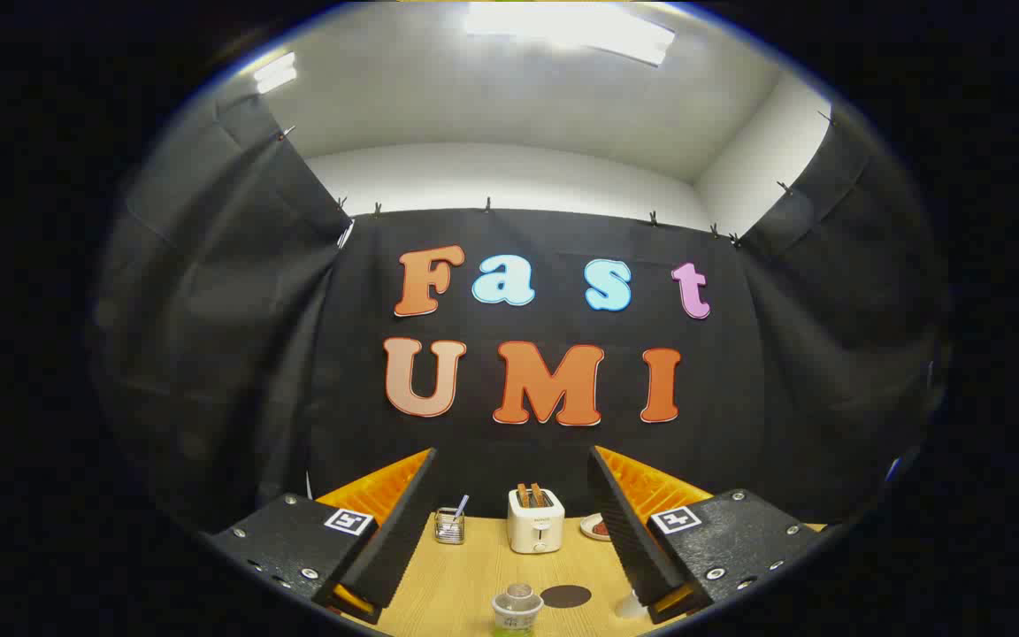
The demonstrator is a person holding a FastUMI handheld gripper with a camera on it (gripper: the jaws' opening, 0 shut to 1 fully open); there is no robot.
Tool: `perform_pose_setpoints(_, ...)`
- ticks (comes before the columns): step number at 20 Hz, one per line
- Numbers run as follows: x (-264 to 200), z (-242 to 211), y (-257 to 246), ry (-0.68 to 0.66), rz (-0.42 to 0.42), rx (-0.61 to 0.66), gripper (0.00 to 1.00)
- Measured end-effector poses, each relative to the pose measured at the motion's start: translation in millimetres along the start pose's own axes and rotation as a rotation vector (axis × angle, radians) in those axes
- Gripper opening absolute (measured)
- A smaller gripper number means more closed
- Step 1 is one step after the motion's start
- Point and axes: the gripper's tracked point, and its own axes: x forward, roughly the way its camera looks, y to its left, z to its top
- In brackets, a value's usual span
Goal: Take the bottle from table, then pour the juice into the cup, finally place the bottle on the coaster
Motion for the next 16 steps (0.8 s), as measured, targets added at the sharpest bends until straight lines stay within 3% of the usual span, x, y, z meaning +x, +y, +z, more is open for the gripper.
perform_pose_setpoints(16, -5.9, -16.2, -8.6, 0.052, -0.071, -0.048, 0.98)
